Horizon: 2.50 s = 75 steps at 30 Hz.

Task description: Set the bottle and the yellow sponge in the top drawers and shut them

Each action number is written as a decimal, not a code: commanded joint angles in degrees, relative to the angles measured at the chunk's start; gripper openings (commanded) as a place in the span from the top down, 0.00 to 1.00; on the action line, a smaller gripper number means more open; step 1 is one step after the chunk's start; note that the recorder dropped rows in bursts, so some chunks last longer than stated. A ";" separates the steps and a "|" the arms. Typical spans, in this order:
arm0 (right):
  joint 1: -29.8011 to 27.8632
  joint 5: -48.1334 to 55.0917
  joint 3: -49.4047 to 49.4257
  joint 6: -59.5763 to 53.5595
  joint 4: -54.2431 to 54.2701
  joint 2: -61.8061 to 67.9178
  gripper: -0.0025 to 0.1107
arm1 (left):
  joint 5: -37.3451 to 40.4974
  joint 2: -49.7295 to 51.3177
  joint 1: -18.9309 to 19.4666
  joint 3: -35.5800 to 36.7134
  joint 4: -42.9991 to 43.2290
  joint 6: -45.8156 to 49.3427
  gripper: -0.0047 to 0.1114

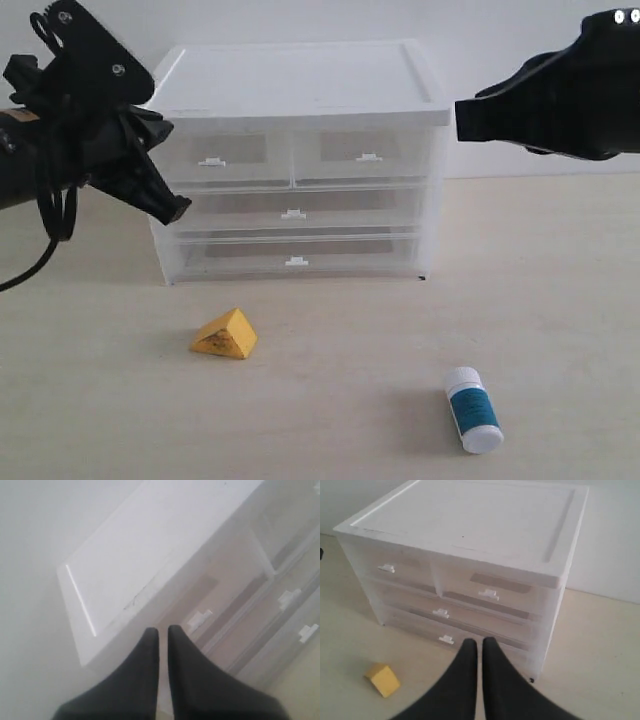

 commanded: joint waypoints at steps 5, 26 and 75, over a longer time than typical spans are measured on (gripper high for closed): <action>0.04 -4.43 -0.62 -0.47 -10.11 1.08 0.98 | 1.21 4.65 6.13 -1.26 24.23 -29.51 0.93; 0.04 -12.51 -0.73 -2.40 -12.74 14.33 0.98 | -2.39 13.42 9.94 -7.52 61.75 -75.70 0.93; -0.59 -14.37 -14.80 -9.51 -3.66 30.54 0.74 | -4.32 15.77 9.94 -9.10 59.19 -72.66 0.93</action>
